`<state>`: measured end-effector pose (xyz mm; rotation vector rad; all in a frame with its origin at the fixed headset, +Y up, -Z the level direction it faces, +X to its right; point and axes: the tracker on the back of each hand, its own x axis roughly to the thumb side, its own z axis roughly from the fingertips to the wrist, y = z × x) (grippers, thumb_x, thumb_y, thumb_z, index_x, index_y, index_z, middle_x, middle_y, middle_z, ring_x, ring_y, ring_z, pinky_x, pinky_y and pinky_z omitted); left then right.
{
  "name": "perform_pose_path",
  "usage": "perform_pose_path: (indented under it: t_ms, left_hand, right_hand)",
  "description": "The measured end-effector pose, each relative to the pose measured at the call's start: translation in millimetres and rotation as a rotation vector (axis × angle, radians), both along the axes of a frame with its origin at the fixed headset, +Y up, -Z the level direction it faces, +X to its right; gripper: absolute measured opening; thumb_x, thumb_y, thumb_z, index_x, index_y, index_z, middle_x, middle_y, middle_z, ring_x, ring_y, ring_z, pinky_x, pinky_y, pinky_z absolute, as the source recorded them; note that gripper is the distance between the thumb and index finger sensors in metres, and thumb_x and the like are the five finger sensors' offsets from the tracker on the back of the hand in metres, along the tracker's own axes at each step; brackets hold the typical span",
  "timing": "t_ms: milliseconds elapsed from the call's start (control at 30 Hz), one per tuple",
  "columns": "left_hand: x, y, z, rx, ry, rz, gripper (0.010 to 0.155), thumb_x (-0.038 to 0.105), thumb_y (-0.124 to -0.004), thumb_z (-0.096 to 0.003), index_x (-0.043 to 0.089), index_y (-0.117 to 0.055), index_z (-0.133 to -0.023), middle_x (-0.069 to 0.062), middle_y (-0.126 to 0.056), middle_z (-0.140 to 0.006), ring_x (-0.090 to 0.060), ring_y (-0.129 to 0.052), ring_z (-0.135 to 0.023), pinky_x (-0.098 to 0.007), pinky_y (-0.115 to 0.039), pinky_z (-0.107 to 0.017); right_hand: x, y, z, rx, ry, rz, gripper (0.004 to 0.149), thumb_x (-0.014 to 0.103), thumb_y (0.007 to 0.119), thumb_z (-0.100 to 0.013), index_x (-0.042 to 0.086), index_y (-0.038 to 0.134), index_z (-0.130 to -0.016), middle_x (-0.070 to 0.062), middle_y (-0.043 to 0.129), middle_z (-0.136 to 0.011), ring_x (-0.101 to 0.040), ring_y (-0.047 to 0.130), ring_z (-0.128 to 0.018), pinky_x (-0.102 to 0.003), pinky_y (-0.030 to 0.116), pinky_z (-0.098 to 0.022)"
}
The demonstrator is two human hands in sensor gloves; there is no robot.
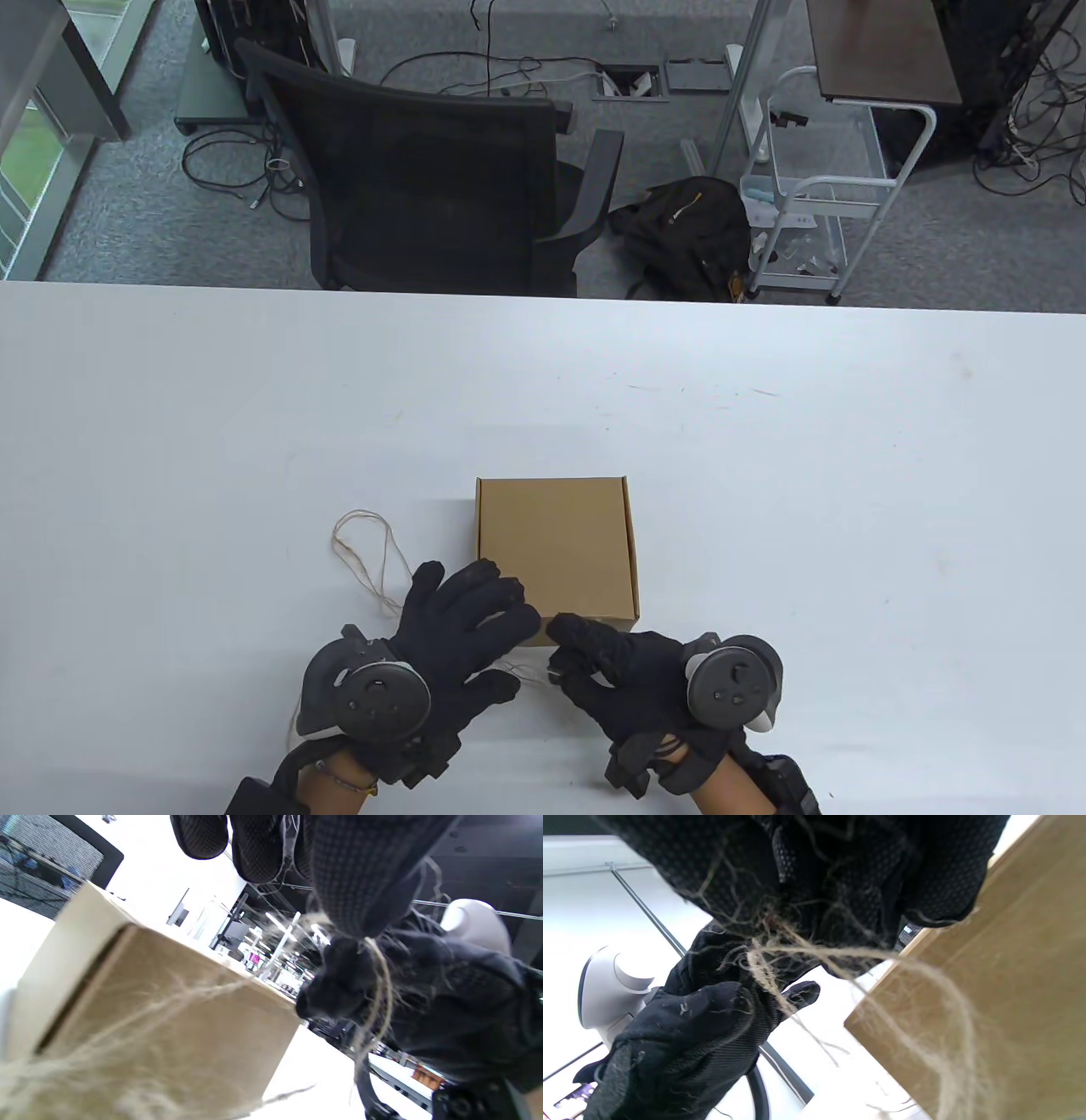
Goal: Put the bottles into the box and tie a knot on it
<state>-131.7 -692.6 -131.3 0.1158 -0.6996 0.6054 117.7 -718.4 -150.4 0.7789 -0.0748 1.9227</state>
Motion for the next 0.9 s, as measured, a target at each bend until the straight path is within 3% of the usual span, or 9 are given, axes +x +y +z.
perform_pose_path:
  t_ms: [67,167,333,433,500,600,733,800,900]
  left_hand:
    - [4.5,-0.3,2.6,0.030,0.016,-0.038,0.072,0.041,-0.097,-0.0404,0.024,-0.073,-0.106,-0.014,-0.070,-0.121,-0.051,-0.060,-0.113,-0.083,-0.040,-0.070]
    - [5.6,-0.9,3.1,0.059,0.021,0.005,0.056,0.041,-0.095,-0.0414,0.021,-0.086,-0.093,-0.012,-0.078,-0.115,-0.049,-0.067,-0.110,-0.082,-0.045,-0.070]
    - [2.5,-1.9,-1.1,-0.087,-0.077,0.019,0.085,0.059,-0.093,-0.0372,0.015,-0.075,-0.108,-0.020,-0.062,-0.124,-0.056,-0.050,-0.115,-0.085,-0.033,-0.068]
    - [-2.1,-2.8,-3.1,-0.073,-0.042,0.090,0.077,0.068,-0.076,-0.0424,0.014,-0.088,-0.096,-0.020,-0.068,-0.121,-0.055,-0.053,-0.114,-0.083,-0.034,-0.068]
    - [-2.3,-2.5,-1.4,-0.057,0.003,0.147,0.073,0.065,-0.079,-0.0417,0.014,-0.092,-0.092,-0.021,-0.070,-0.119,-0.055,-0.054,-0.113,-0.083,-0.033,-0.069]
    - [4.1,-0.5,2.5,-0.003,0.029,0.044,0.075,0.065,-0.083,-0.0405,0.015,-0.087,-0.096,-0.020,-0.066,-0.121,-0.055,-0.052,-0.114,-0.083,-0.033,-0.069]
    - [16.9,-0.7,9.6,0.057,0.062,-0.054,0.052,0.051,-0.091,-0.0428,0.018,-0.098,-0.082,-0.016,-0.077,-0.116,-0.052,-0.060,-0.112,-0.082,-0.035,-0.068]
    - [20.2,-1.4,10.6,0.053,0.045,-0.080,0.046,0.045,-0.093,-0.0430,0.019,-0.097,-0.081,-0.014,-0.078,-0.115,-0.051,-0.061,-0.112,-0.082,-0.035,-0.068]
    - [21.7,-1.9,8.5,0.020,0.019,-0.126,0.046,0.036,-0.099,-0.0394,0.021,-0.094,-0.082,-0.014,-0.077,-0.115,-0.051,-0.062,-0.112,-0.083,-0.035,-0.068]
  right_hand:
    - [-0.8,-0.6,0.1,-0.016,0.005,-0.021,0.059,0.025,0.090,-0.041,0.001,0.074,-0.092,-0.006,0.101,-0.066,-0.029,0.102,-0.054,-0.054,0.081,-0.051]
    - [0.3,-0.8,-0.9,-0.025,0.001,-0.042,0.060,0.025,0.087,-0.043,0.001,0.068,-0.095,-0.008,0.098,-0.068,-0.026,0.104,-0.050,-0.052,0.084,-0.050]
    - [2.5,8.2,3.8,0.104,-0.052,0.004,0.064,0.016,0.086,-0.041,0.002,0.061,-0.098,-0.010,0.091,-0.076,-0.027,0.102,-0.050,-0.054,0.083,-0.051]
    - [0.6,13.7,8.2,0.177,-0.051,0.036,0.063,0.012,0.086,-0.040,0.006,0.064,-0.098,-0.008,0.090,-0.076,-0.027,0.100,-0.050,-0.057,0.080,-0.053]
    - [-3.4,15.4,12.7,0.192,-0.025,0.045,0.063,0.014,0.088,-0.040,0.006,0.065,-0.098,-0.008,0.091,-0.075,-0.027,0.100,-0.050,-0.057,0.080,-0.053]
    - [-9.0,18.6,17.6,0.246,-0.015,0.068,0.064,0.020,0.091,-0.040,0.006,0.067,-0.098,-0.008,0.092,-0.074,-0.025,0.100,-0.049,-0.056,0.080,-0.053]
    - [-9.6,22.3,21.0,0.279,-0.012,0.018,0.059,0.024,0.088,-0.042,0.008,0.069,-0.096,-0.007,0.092,-0.074,-0.028,0.100,-0.056,-0.057,0.080,-0.053]
    - [-6.6,23.2,19.6,0.280,-0.022,0.007,0.059,0.024,0.087,-0.042,0.010,0.068,-0.096,-0.005,0.091,-0.074,-0.029,0.100,-0.060,-0.057,0.080,-0.054]
    - [0.4,23.4,15.7,0.233,-0.028,-0.097,0.059,0.019,0.087,-0.041,0.010,0.067,-0.096,-0.007,0.089,-0.076,-0.025,0.103,-0.053,-0.054,0.083,-0.053]
